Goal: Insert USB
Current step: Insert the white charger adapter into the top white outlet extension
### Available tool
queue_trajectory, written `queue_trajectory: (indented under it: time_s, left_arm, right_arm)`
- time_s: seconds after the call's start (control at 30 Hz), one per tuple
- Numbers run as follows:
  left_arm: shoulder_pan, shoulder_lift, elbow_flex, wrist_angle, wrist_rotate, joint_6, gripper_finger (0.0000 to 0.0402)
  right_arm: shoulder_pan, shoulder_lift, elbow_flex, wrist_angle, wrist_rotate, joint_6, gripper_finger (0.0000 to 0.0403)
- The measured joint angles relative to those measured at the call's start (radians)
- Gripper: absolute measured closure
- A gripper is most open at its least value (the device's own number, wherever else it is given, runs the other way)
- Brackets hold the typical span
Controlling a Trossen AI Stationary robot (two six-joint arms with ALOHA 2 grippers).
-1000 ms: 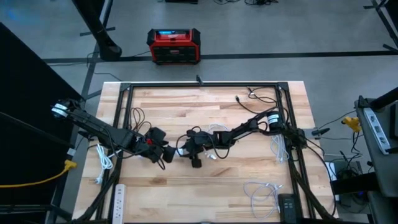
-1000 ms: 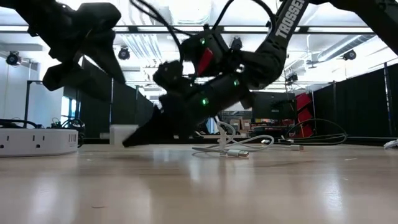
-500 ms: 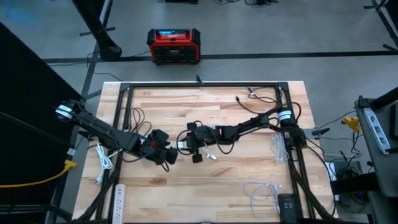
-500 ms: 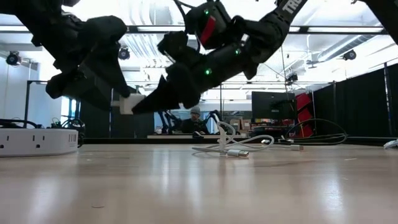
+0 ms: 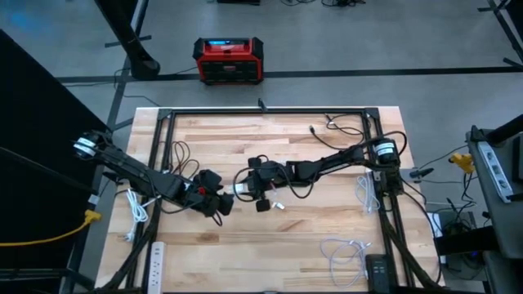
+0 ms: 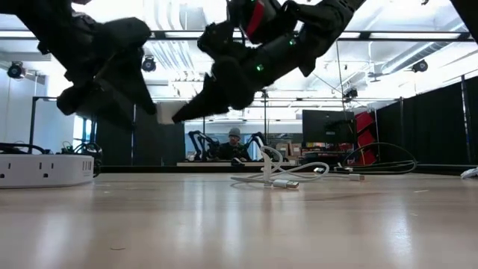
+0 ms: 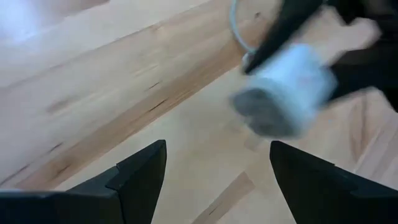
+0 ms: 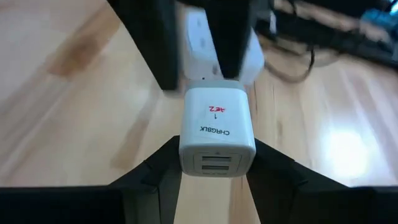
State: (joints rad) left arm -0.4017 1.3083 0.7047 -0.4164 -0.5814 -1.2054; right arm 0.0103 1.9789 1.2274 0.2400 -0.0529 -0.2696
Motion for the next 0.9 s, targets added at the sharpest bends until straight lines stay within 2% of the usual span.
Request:
queue_trajectory:
  time_s: [0.07,0.2,0.3,0.4,0.6,0.7,0.9]
  left_arm:
    - [-0.001,0.0,0.015,0.005,-0.011,0.063,0.0127]
    - [-0.003,0.028,0.07,0.009,-0.014,0.28,0.0127]
    - [-0.004,0.086,0.13,0.003,-0.027,0.48,0.0127]
    - [-0.004,0.171,0.207,-0.07,-0.087,0.614,0.0127]
    - [-0.004,0.352,0.389,-0.331,-0.269,0.695,0.0127]
    - [-0.004,0.42,0.444,-0.367,-0.271,0.761,0.0127]
    - [-0.017,0.494,0.489,-0.37,-0.259,0.83,0.0127]
  right_arm:
    - [-0.012,-0.004,0.0,-0.026,0.001,0.02,0.0262]
    - [-0.037,-0.009,0.001,-0.065,-0.014,0.066,0.0262]
    - [-0.059,-0.009,0.001,-0.093,-0.096,0.105,0.0262]
    - [-0.071,-0.009,0.001,-0.098,-0.171,0.132,0.0262]
    - [-0.072,-0.009,0.001,-0.131,-0.193,0.142,0.0262]
    - [-0.073,-0.009,0.001,-0.134,-0.2,0.147,0.0262]
    - [-0.092,-0.009,0.02,-0.131,-0.3,0.214,0.0262]
